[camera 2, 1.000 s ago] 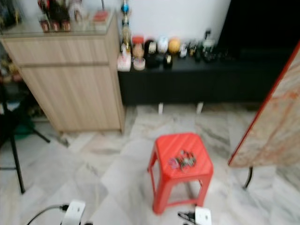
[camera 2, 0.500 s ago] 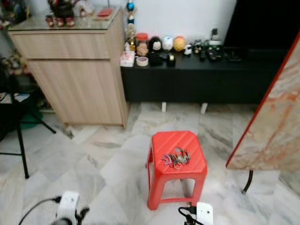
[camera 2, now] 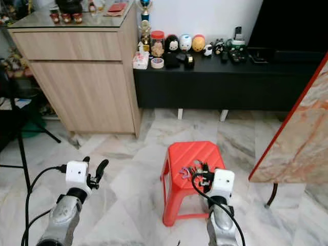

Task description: Hang keys on a hook

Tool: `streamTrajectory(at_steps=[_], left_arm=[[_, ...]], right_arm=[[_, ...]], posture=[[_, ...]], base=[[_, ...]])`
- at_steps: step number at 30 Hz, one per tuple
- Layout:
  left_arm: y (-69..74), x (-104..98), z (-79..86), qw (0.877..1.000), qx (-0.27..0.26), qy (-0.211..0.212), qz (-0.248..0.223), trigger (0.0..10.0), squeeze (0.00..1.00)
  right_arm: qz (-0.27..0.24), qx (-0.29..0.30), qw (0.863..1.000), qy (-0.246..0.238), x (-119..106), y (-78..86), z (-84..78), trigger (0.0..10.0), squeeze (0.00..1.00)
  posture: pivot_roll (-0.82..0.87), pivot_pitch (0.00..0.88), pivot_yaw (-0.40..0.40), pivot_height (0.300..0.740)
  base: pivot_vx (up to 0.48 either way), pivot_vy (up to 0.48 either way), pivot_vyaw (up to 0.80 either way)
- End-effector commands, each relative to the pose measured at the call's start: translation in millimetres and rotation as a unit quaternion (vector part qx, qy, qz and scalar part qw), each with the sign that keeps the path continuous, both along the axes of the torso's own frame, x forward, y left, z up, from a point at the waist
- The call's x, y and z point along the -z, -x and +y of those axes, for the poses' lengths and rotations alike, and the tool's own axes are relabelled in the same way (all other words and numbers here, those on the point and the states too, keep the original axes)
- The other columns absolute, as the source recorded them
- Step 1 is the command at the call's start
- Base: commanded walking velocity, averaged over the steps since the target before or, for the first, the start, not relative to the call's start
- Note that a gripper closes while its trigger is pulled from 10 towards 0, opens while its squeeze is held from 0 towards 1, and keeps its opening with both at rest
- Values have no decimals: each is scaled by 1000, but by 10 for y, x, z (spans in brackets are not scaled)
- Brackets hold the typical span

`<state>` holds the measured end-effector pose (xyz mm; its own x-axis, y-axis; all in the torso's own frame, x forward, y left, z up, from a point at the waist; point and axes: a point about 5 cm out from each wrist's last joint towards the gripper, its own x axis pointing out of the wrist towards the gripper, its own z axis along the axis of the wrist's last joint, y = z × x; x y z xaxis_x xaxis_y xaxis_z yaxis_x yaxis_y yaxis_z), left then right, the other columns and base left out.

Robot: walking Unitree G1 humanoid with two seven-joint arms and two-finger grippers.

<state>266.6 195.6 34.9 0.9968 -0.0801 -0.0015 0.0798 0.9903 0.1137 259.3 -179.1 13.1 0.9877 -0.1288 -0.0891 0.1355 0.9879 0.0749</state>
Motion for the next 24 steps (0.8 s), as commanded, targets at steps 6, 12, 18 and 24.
streamTrajectory(at_steps=[6, 12, 18, 24], left_arm=[[21, -180, 39, 999, 2, 20, -36, 10000, 0], [-13, -303, 21, 998, 6, 36, -49, 10000, 0], [-60, -289, -39, 999, 19, 39, -24, 10000, 0], [-59, -287, -48, 999, 17, 41, -17, 10000, 0]], right_arm=[[-46, 12, 999, 4, -154, 123, -4, 10000, 0], [-43, 18, 999, -7, -174, 195, 46, 10000, 0], [-16, 11, 1000, -11, -144, 175, 106, 10000, 0], [-7, 12, 1000, -9, -145, 145, 87, 10000, 0]], posture=[[30, 0, -23, 740], [23, 0, -17, 740], [26, 0, -10, 740], [40, 0, -20, 740]], base=[[0, 0, 0], [0, 0, 0], [0, 0, 0], [99, 0, 85]])
